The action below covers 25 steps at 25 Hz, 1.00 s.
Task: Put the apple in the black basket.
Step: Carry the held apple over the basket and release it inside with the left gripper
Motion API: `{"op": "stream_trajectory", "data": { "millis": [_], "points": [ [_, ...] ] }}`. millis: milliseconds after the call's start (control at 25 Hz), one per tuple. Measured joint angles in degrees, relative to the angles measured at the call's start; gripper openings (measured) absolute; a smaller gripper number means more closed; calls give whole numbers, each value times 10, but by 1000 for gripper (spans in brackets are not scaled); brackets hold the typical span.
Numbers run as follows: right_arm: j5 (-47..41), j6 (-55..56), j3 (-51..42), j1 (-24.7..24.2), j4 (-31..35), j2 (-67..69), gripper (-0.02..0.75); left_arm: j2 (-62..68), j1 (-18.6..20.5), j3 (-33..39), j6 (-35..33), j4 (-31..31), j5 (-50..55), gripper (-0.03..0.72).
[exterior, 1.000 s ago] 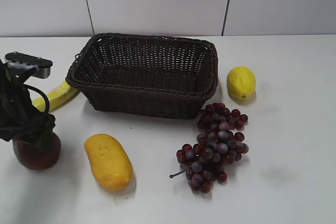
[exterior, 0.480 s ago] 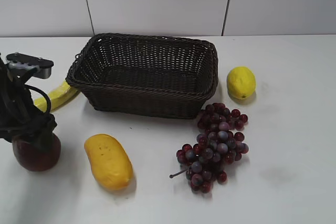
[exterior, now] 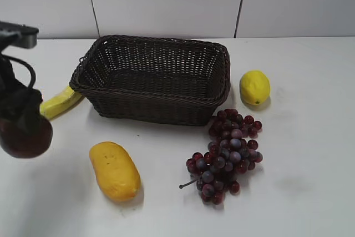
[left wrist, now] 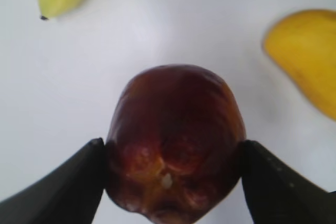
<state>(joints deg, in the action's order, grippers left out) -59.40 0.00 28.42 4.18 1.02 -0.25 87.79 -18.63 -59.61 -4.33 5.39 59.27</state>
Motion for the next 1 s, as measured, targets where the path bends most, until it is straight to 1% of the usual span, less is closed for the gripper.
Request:
{"op": "stream_trajectory", "data": {
  "millis": [80,200,280,400,560,720,880,1000],
  "points": [
    [0,0,0,0,0,0,591,-27,0,-33,0,7,13,576],
    [0,0,0,0,0,0,591,-56,0,-92,0,33,8,576],
    [0,0,0,0,0,0,591,-62,0,-133,0,56,-12,576],
    [0,0,0,0,0,0,591,-61,-4,-171,0,79,-64,576],
    [0,0,0,0,0,0,591,-39,-26,-184,0,85,-141,576],
    [0,0,0,0,0,0,591,17,-56,-184,0,87,-203,576],
    [0,0,0,0,0,0,591,91,-77,-184,0,87,-240,576],
    [0,0,0,0,0,0,591,144,-82,-184,0,87,-259,576]
  ]
}}
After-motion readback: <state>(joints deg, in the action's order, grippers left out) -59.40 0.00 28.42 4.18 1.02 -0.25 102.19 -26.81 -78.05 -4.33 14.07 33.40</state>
